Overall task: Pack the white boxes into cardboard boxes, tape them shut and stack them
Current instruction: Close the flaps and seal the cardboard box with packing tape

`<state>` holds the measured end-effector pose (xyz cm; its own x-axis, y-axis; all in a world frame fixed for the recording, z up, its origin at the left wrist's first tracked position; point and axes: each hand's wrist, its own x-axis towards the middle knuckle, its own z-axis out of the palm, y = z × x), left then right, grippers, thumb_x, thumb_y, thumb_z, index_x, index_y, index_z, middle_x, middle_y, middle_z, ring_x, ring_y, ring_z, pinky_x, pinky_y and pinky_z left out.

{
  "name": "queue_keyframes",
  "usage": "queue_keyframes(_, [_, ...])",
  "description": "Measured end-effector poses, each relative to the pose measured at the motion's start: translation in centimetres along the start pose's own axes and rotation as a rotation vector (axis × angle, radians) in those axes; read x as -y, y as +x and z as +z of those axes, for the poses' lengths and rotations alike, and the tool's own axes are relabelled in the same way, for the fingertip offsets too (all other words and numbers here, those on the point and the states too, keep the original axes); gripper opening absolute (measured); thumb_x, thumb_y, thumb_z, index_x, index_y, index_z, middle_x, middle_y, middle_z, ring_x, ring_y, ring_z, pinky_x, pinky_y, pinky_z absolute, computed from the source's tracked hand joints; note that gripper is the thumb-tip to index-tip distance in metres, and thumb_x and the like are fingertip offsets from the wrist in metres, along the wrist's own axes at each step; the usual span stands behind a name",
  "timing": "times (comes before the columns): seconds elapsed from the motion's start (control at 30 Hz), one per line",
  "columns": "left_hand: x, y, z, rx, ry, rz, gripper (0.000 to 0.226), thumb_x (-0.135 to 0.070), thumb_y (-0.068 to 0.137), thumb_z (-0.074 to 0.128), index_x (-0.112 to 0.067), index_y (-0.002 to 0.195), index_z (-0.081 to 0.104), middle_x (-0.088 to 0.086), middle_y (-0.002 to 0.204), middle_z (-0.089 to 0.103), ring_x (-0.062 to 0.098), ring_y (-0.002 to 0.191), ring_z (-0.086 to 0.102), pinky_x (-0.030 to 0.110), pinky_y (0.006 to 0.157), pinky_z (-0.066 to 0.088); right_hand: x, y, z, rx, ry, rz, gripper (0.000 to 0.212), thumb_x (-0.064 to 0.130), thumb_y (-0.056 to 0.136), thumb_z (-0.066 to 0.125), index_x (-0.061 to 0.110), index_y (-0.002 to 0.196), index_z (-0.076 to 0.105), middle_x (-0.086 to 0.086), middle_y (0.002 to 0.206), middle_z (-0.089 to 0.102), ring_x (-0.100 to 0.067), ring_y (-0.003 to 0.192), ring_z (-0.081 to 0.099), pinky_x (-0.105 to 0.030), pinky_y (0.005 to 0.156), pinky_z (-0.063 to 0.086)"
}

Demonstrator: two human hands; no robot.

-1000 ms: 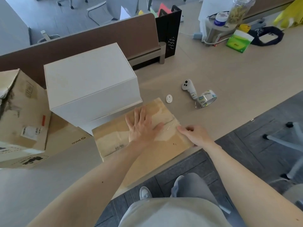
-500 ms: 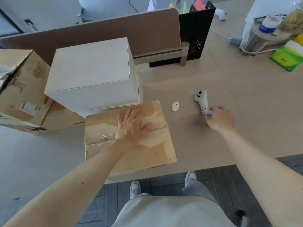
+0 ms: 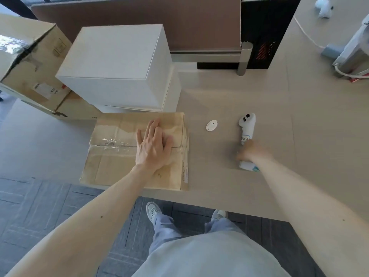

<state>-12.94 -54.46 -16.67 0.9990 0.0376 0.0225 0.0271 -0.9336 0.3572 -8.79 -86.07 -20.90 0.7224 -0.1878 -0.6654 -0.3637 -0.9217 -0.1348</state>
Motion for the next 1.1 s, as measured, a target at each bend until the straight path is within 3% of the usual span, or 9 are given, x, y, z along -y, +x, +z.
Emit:
queue_keyframes(0.2, [-0.7,-0.4,-0.4,-0.024,-0.040,-0.024,0.024,-0.035,0.099,0.047,-0.017,0.084,0.040,0.002,0.160,0.033,0.015,0.152,0.016,0.053,0.123,0.005,-1.0,0.1,-0.9,0.175,0.044,-0.016,0.029,0.034,0.074,0.066,0.015,0.091,0.054,-0.002,0.086,0.056,-0.018,0.074,0.057,-0.027,0.066,0.045])
queue_keyframes(0.4, [-0.9,-0.5,-0.5,-0.049,-0.040,-0.020,0.025,-0.035,0.099,0.048,-0.016,0.084,0.040,0.004,0.158,0.036,0.018,0.152,0.020,0.054,0.123,0.007,-0.9,0.7,-0.9,0.213,0.065,-0.087,0.028,0.036,0.085,0.060,0.011,0.098,0.060,-0.004,0.089,0.060,-0.021,0.077,0.059,-0.027,0.063,0.046])
queue_keyframes(0.47, [-0.9,-0.5,-0.5,-0.052,-0.037,-0.020,0.024,-0.035,0.098,0.048,-0.016,0.084,0.040,0.005,0.158,0.037,0.018,0.151,0.020,0.055,0.123,0.008,-1.0,0.4,-0.8,0.220,0.086,-0.110,0.022,0.028,0.087,0.055,0.009,0.097,0.060,-0.008,0.093,0.062,-0.023,0.077,0.060,-0.027,0.062,0.046])
queue_keyframes(0.7, [-0.9,-0.5,-0.5,-0.046,-0.045,-0.023,0.024,-0.035,0.098,0.046,-0.016,0.084,0.040,0.005,0.157,0.037,0.017,0.151,0.020,0.053,0.123,0.007,-0.9,-0.4,-0.1,0.229,0.239,-0.159,0.018,0.019,0.089,0.050,0.004,0.091,0.059,-0.018,0.094,0.066,-0.031,0.072,0.063,-0.039,0.072,0.055])
queue_keyframes(0.9, [-0.8,-0.5,-0.5,-0.029,-0.057,-0.024,0.023,-0.036,0.099,0.047,-0.017,0.087,0.041,0.006,0.157,0.037,0.017,0.151,0.020,0.052,0.123,0.005,0.2,-2.1,-0.9,0.165,0.245,-0.196,0.016,0.017,0.084,0.048,0.011,0.069,0.044,-0.007,0.072,0.046,-0.024,0.064,0.042,-0.028,0.056,0.033])
queue_keyframes(1.0, [-0.6,-0.7,-0.6,-0.027,-0.084,0.004,0.019,-0.035,0.098,0.046,-0.018,0.091,0.040,0.005,0.155,0.039,0.018,0.150,0.022,0.053,0.123,0.006,1.7,-3.5,-3.2,0.131,0.364,-0.263,0.025,0.024,0.080,0.051,0.000,0.077,0.055,-0.014,0.071,0.045,-0.024,0.064,0.045,-0.032,0.057,0.035])
queue_keyframes(1.1, [0.5,-0.5,-0.7,0.023,-0.219,-0.012,0.025,-0.044,0.094,0.036,-0.023,0.104,0.046,-0.001,0.147,0.046,0.018,0.145,0.032,0.053,0.122,0.005,3.5,-5.9,-6.0,0.140,0.534,-0.341,0.031,0.014,0.085,0.050,-0.011,0.101,0.060,-0.020,0.079,0.050,-0.027,0.053,0.051,-0.030,0.047,0.044])
